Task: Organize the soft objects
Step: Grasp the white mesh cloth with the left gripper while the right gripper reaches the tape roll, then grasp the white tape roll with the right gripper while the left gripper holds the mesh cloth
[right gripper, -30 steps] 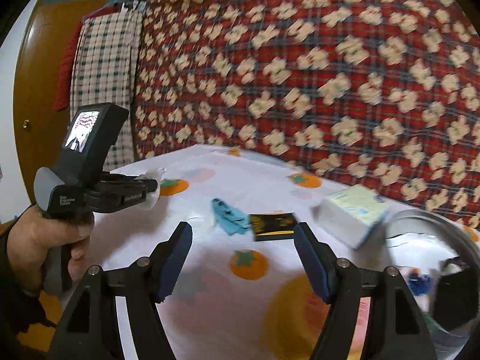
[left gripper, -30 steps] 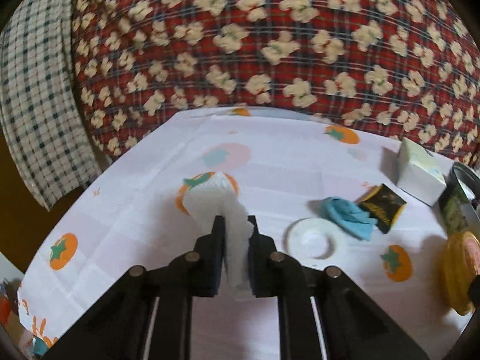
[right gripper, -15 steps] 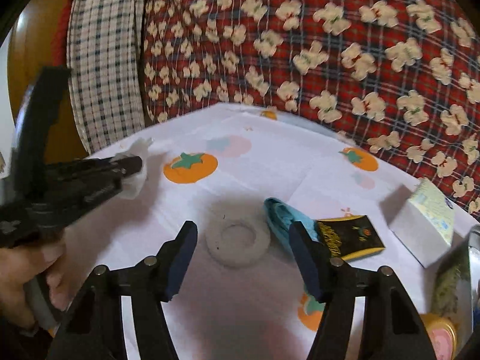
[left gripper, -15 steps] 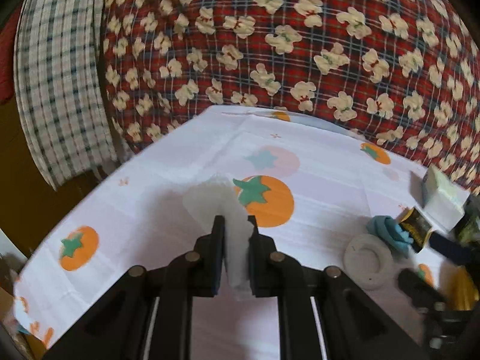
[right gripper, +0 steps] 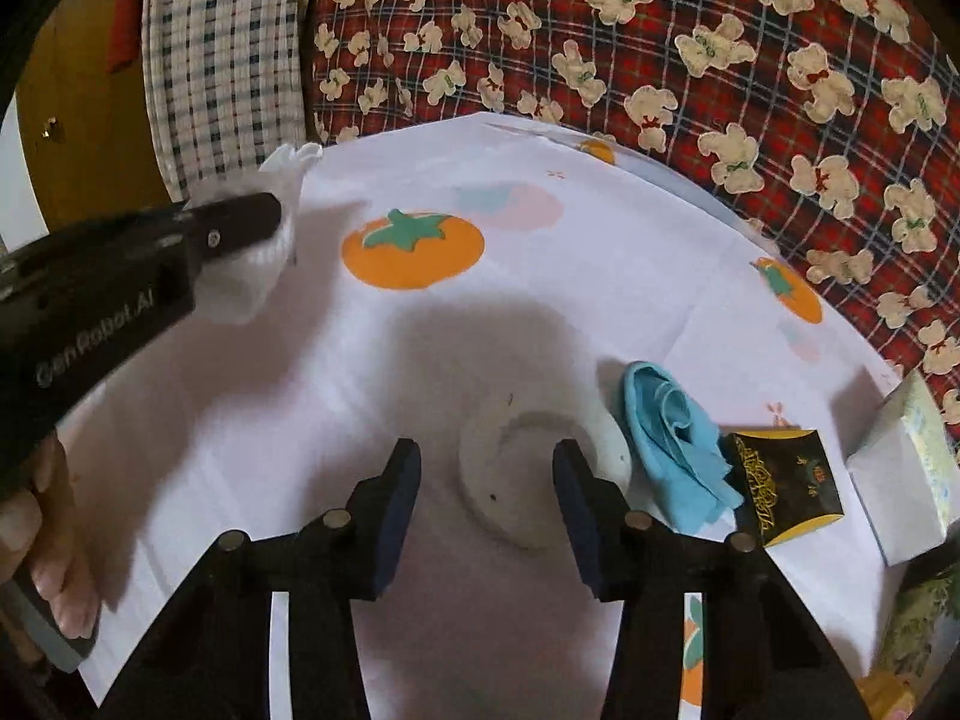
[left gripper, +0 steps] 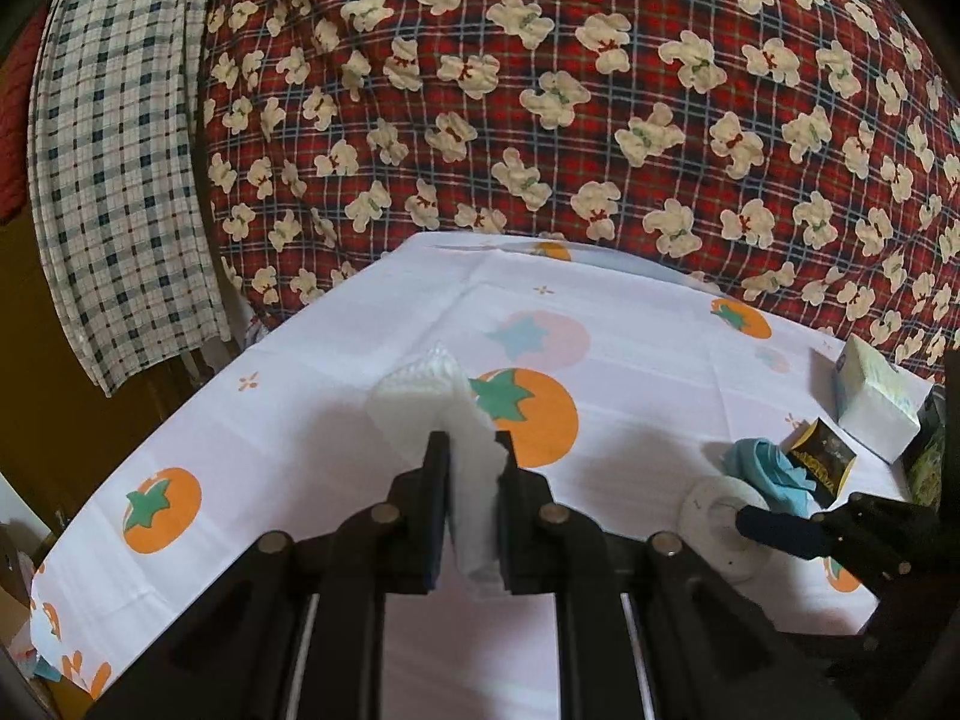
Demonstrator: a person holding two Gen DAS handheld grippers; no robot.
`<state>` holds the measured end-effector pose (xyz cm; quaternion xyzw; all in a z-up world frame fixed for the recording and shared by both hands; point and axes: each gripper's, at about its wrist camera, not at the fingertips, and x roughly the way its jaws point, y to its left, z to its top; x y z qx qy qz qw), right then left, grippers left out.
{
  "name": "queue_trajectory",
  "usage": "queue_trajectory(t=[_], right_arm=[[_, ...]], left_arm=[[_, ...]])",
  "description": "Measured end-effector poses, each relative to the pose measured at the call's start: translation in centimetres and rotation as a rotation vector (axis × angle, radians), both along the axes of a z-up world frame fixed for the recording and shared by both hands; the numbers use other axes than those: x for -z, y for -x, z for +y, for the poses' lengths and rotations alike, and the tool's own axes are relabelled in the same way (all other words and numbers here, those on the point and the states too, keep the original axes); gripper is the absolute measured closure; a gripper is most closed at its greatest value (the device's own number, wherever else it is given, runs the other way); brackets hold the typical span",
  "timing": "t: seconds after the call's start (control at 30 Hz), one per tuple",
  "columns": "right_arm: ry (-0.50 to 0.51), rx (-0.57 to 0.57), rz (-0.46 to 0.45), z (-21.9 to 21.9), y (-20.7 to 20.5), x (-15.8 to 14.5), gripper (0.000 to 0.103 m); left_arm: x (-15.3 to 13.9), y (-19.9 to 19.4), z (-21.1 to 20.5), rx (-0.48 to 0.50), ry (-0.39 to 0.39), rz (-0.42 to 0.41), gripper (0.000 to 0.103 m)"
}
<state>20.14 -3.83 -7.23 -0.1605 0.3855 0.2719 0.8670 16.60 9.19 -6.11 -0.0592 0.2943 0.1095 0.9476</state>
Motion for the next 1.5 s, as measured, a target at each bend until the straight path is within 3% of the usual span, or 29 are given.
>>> queue_trajectory(t=[0.1,0.27,0.63,0.73,0.93,1.5], right_arm=[[-0.032,0.002,0.024,-0.5,-0.4,0.1,0.058],[-0.049,-0.001,0.036,-0.5,-0.3,0.0,0.084],[-0.091,0.009,-0.132,-1.2,2.7,-1.9,0.085],[-0.077,0.005,-0.196,-1.0,3.8,-2.3,0.085],[-0.054,0.013,-0.284,-1.6,5.5,-2.9,0.084],[-0.244,0.169,-0.333,-8.5,6.7,-4.4,0.084]], left_arm=[[-0.1,0.1,-0.1,0.001,-0.008,-0.005,0.091],[-0.2,0.0,-0.1,-0.005,-0.005,-0.005,0.091],[-0.4,0.3,-0.5,-0.016,-0.039,-0.024,0.091],[-0.2,0.3,-0.7,0.005,0.013,-0.01,0.091],[-0.5,0.9,-2.4,0.01,-0.007,-0.038,0.091],[-1.1,2.0,-7.8,0.067,-0.026,-0.098,0.091]])
